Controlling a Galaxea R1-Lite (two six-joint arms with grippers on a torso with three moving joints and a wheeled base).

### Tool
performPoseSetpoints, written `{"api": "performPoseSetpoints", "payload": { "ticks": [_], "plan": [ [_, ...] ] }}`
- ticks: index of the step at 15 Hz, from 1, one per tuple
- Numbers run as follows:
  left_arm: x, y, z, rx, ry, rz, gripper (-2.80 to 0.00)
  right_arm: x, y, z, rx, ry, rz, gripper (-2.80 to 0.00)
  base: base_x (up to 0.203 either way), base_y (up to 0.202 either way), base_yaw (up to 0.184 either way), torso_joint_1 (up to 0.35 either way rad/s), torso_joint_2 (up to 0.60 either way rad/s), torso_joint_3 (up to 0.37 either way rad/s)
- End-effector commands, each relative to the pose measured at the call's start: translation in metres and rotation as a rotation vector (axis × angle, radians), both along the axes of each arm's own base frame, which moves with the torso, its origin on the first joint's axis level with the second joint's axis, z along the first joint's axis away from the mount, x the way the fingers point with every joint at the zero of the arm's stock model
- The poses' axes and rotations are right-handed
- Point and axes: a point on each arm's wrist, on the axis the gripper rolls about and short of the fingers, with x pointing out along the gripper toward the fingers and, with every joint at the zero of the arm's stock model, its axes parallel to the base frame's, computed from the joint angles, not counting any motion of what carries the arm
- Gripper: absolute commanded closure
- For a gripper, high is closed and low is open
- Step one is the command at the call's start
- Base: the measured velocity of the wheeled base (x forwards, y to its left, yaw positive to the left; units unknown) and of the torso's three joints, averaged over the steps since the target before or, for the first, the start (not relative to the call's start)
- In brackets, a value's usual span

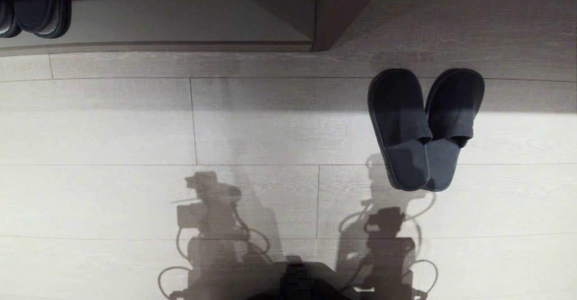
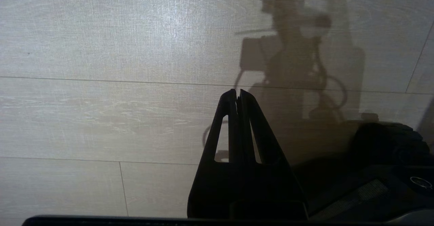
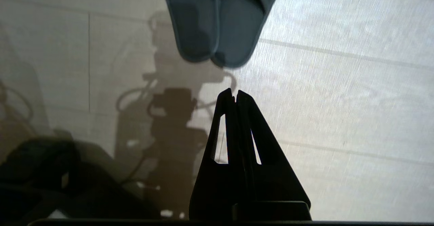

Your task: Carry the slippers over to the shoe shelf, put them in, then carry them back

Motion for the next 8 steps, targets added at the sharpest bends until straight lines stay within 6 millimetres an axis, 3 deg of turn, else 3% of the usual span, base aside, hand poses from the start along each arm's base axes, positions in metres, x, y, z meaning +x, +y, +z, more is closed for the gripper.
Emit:
{"api": "performPoseSetpoints", "payload": {
  "ticks": [1,5,8],
  "plan": [
    [0.000,0.000,0.000,-0.001,-0.001,0.002,0.00,-0.007,0.000,-0.014,0.002,0.019,0.000,0.00,0.000,0.000,0.000,0.000,0.00,0.000],
    [0.000,0.000,0.000,-0.001,-0.001,0.002,0.00,-0.020,-0.001,-0.041,0.012,0.103,-0.026,0.00,0.000,0.000,0.000,0.000,0.00,0.000],
    [0.000,0.000,0.000,-0.005,-0.003,0.003,0.00,-0.020,-0.001,-0.041,0.022,0.103,-0.031,0.00,0.000,0.000,0.000,0.001,0.00,0.013]
  ]
}}
